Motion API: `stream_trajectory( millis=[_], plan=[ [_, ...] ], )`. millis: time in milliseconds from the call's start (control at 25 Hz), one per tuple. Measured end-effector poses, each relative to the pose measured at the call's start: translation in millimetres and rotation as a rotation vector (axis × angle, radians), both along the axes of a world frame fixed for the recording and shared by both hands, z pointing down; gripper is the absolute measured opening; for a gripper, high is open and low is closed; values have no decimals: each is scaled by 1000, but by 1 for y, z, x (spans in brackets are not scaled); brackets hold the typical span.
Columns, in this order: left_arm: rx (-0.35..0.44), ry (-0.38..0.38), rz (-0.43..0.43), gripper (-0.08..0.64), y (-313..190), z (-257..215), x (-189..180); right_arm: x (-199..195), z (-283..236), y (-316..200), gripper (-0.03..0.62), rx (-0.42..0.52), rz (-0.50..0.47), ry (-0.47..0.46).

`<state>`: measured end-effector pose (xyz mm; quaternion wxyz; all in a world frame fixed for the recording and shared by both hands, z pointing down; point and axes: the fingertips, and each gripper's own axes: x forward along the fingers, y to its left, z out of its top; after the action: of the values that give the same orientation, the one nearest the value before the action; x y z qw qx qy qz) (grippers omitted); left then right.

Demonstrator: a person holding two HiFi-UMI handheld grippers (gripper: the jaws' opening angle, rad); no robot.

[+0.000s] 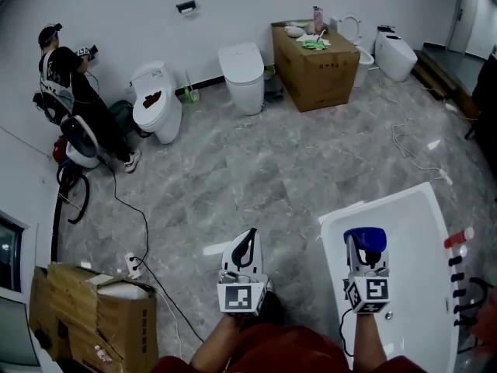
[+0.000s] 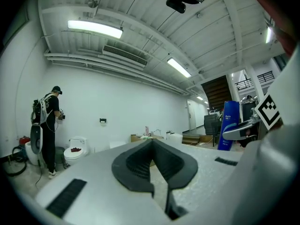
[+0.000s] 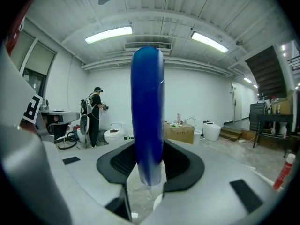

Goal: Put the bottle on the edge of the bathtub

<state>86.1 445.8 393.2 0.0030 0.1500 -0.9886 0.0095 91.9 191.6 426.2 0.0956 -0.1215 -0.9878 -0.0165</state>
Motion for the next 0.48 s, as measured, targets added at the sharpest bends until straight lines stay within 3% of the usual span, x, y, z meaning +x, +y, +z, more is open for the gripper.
stream_trajectory(
  millis=[240,480],
  plan=[
    [-2,0,4,5,51,2,-88,-84,3,47,153,5,35,17],
    [-33,35,56,5,75,15,-160,-141,3,65,153,23,93,33]
  ],
)
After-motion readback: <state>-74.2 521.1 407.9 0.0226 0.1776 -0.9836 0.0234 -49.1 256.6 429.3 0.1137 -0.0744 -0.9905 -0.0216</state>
